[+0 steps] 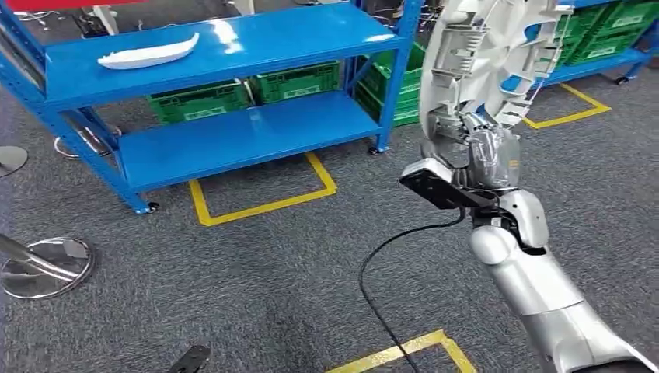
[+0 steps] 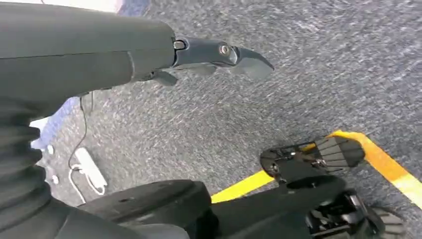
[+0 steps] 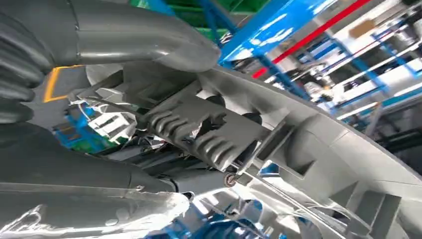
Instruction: Take the parts from the cabinet and place them on the table.
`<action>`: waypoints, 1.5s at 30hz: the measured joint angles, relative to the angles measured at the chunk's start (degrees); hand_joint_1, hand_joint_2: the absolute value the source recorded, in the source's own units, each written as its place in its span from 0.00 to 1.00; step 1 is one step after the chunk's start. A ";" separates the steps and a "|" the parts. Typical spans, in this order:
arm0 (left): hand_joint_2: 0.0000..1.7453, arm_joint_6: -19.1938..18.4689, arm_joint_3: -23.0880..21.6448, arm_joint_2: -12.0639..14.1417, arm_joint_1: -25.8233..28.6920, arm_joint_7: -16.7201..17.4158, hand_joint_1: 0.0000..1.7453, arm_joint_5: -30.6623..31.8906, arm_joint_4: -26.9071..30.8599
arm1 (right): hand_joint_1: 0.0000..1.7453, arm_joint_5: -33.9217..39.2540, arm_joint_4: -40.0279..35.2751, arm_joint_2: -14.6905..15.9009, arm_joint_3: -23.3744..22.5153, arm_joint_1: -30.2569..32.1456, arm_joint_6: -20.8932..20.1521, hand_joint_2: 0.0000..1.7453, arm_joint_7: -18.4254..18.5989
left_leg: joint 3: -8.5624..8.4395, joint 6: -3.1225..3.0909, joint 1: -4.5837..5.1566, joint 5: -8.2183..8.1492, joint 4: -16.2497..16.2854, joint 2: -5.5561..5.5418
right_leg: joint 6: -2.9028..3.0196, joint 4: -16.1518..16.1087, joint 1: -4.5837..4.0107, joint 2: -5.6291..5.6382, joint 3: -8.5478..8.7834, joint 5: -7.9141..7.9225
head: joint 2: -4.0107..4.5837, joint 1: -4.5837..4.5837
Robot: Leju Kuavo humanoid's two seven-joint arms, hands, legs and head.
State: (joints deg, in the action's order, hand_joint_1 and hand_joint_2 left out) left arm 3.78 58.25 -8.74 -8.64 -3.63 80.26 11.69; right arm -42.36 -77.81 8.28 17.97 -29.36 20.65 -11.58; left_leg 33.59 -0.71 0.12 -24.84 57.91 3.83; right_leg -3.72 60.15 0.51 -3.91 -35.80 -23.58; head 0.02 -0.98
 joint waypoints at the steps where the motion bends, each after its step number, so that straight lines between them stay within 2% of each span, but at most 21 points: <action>1: 1.00 -0.02 0.02 0.00 0.02 0.00 0.00 -0.02 0.00 | 1.00 -0.11 0.00 0.00 -0.04 -0.41 0.00 1.00 0.00 | 0.28 0.44 0.51 -0.15 0.32 0.41 | 0.64 -0.91 -0.51 -0.26 0.46 -0.21 | 0.00 0.02; 5: 1.00 -0.20 0.02 0.02 -0.03 -0.02 0.00 -0.09 0.00 | 1.00 -0.46 0.00 0.17 -0.52 -0.74 0.04 1.00 0.09 | 0.17 1.57 0.41 0.03 0.04 2.70 | 2.15 -1.12 -0.44 2.53 -0.43 0.55 | 0.00 0.02; 8: 1.00 -0.24 0.00 0.02 -0.14 -0.13 0.00 -0.09 0.00 | 1.00 -0.46 0.02 0.17 -0.57 -0.86 0.02 1.00 0.24 | 3.20 2.64 -0.03 -5.18 7.36 -2.57 | 2.84 -1.33 0.25 4.17 -0.58 1.12 | 0.00 0.37; 10: 1.00 -0.31 0.02 0.02 0.07 -0.13 0.00 -0.09 0.00 | 1.00 -0.52 0.04 0.17 -0.52 -0.74 0.00 1.00 0.20 | 7.18 2.97 -0.19 -8.38 15.59 -3.28 | 2.98 -1.33 0.29 5.49 -0.93 1.32 | 0.00 0.46; 11: 1.00 -0.33 0.02 0.02 0.14 -0.13 0.00 -0.09 0.00 | 1.00 -0.52 0.09 0.17 -0.52 -0.69 0.00 1.00 0.20 | 7.88 2.98 -0.23 -8.17 16.72 -3.35 | 2.90 -1.33 0.31 6.23 -1.06 1.46 | 0.00 0.42; 14: 1.00 -0.31 0.02 0.02 0.04 -0.15 0.00 -0.09 0.00 | 1.00 -0.52 0.15 0.17 -0.52 -0.64 -0.02 1.00 0.20 | 3.64 2.91 -0.54 -1.83 8.01 -4.38 | 2.34 -1.29 0.59 8.55 -1.20 1.81 | 0.00 0.42; 16: 1.00 -0.31 0.02 -0.02 0.04 -0.17 0.00 -0.09 0.00 | 1.00 -0.55 0.15 0.17 -0.52 -0.95 -0.02 1.00 0.20 | 0.43 3.00 -1.18 0.03 1.30 -9.18 | 1.58 -1.02 0.52 9.84 -1.77 2.03 | 0.00 0.46; 20: 1.00 -0.31 0.02 -0.02 0.00 -0.17 0.00 -0.09 0.00 | 1.00 -0.61 0.15 0.35 -0.66 -1.18 -0.04 1.00 0.17 | 0.43 1.28 -1.10 -0.10 0.22 -6.95 | -0.32 -1.80 1.17 12.54 -3.07 3.36 | 0.00 0.50; 23: 1.00 -0.31 0.02 -0.18 -0.15 -0.17 0.00 -0.09 0.00 | 1.00 -0.61 0.15 0.52 -0.66 -1.22 -0.07 1.00 0.20 | 0.44 0.27 -0.98 0.17 0.03 -5.14 | -0.46 4.69 0.60 5.68 -6.05 -0.98 | 0.00 -0.39; 25: 1.00 -0.31 0.02 -0.20 0.11 -0.17 0.00 -0.09 0.00 | 1.00 -0.74 0.15 0.52 -0.63 -1.19 -0.07 1.00 0.15 | 0.47 0.15 -0.76 0.12 0.06 -3.60 | -0.60 14.55 0.63 4.53 -10.19 -5.13 | 0.00 -0.46; 26: 1.00 -0.31 0.02 -0.20 0.14 -0.17 0.00 -0.09 0.00 | 1.00 -0.79 0.17 0.52 -0.63 -1.14 -0.07 1.00 0.18 | 0.45 0.14 -0.72 0.11 0.06 -2.93 | -0.64 16.50 0.63 4.37 -10.92 -5.46 | 0.00 -0.44; 29: 1.00 -0.31 0.02 -0.35 0.03 -0.17 0.00 -0.09 0.00 | 1.00 -0.79 0.15 0.52 -0.63 -1.17 -0.07 1.00 0.26 | 0.21 0.43 -0.75 -0.12 0.10 -0.94 | -0.59 7.22 0.62 3.40 -5.43 -0.49 | 0.00 -0.41; 30: 1.00 -0.31 0.02 -0.39 0.01 -0.17 0.00 -0.09 0.00 | 1.00 -0.81 0.15 0.52 -0.63 -1.24 -0.07 1.00 0.24 | 0.04 0.74 -0.75 -0.32 0.19 -0.34 | -0.63 2.33 0.60 1.55 -2.55 1.24 | 0.00 -0.48; 31: 1.00 -0.31 0.02 -0.28 0.01 -0.17 0.00 -0.09 0.02 | 1.00 -0.83 0.15 0.52 -0.63 -1.35 -0.07 1.00 0.24 | 0.08 1.16 -0.23 -0.55 0.30 0.03 | -0.76 0.22 -0.13 -0.74 -1.21 0.16 | 0.00 -0.50; 32: 1.00 -0.31 0.02 -0.26 -0.01 -0.17 0.00 -0.09 0.02 | 1.00 -0.87 0.15 0.50 -0.61 -1.44 -0.07 1.00 0.15 | 0.13 1.40 0.00 -0.69 0.69 0.44 | 0.54 -0.15 0.11 0.53 -1.26 0.65 | 0.00 -0.41; 35: 1.00 -0.31 0.02 -0.22 -0.02 -0.17 0.00 -0.09 0.02 | 1.00 -0.83 0.17 0.63 -0.77 -1.23 -0.07 1.00 0.28 | -0.30 2.05 -0.03 -0.56 0.08 2.12 | 1.69 -0.05 -0.14 2.40 -1.84 0.71 | 0.00 -0.31; 36: 1.00 -0.31 0.02 -0.22 -0.12 -0.18 0.00 -0.09 0.02 | 1.00 -0.83 0.15 0.63 -0.76 -1.23 -0.07 1.00 0.31 | -0.19 2.56 -0.20 -1.02 0.22 1.63 | 2.12 -0.27 0.24 3.05 -1.80 0.97 | 0.00 -0.20; 38: 1.00 -0.31 0.02 -0.22 -0.24 -0.17 0.00 -0.09 0.02 | 1.00 -0.87 0.15 0.63 -0.76 -1.34 -0.04 1.00 0.35 | 1.77 2.91 -0.33 -4.61 5.04 -2.30 | 2.80 -0.27 0.42 4.11 -2.01 1.17 | 0.00 -0.07; 41: 1.00 -0.31 0.02 -0.22 -0.03 -0.17 0.00 -0.09 0.02 | 1.00 -1.03 0.15 0.63 -0.72 -1.26 -0.07 1.00 0.35 | 7.50 2.96 -0.30 -9.28 16.72 -3.46 | 3.18 -0.27 0.38 6.17 -2.36 1.41 | 0.00 0.04; 43: 1.00 -0.33 0.02 -0.22 -0.03 -0.17 0.00 -0.07 0.02 | 1.00 -1.03 0.15 0.63 -0.72 -1.19 -0.07 1.00 0.37 | 7.06 2.63 -0.33 -6.48 15.11 -3.59 | 3.06 -0.27 0.38 7.76 -2.41 1.53 | 0.00 0.13; 45: 1.00 -0.33 0.02 -0.22 -0.09 -0.17 0.00 0.00 0.02 | 1.00 -1.05 0.15 0.63 -0.72 -1.26 -0.07 1.00 0.46 | 3.38 2.01 -0.32 -1.42 7.16 -4.71 | 2.78 -0.27 0.40 9.16 -2.40 1.71 | 0.00 0.18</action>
State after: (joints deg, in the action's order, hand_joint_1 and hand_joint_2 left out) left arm 3.45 58.27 -8.96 -8.73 -3.80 80.26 11.72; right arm -43.41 -77.66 8.92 17.25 -30.62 20.59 -11.13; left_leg 36.97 1.30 -0.20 -26.26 65.07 -0.88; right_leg -0.93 59.88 0.91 5.25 -38.20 -21.88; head 0.02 -0.81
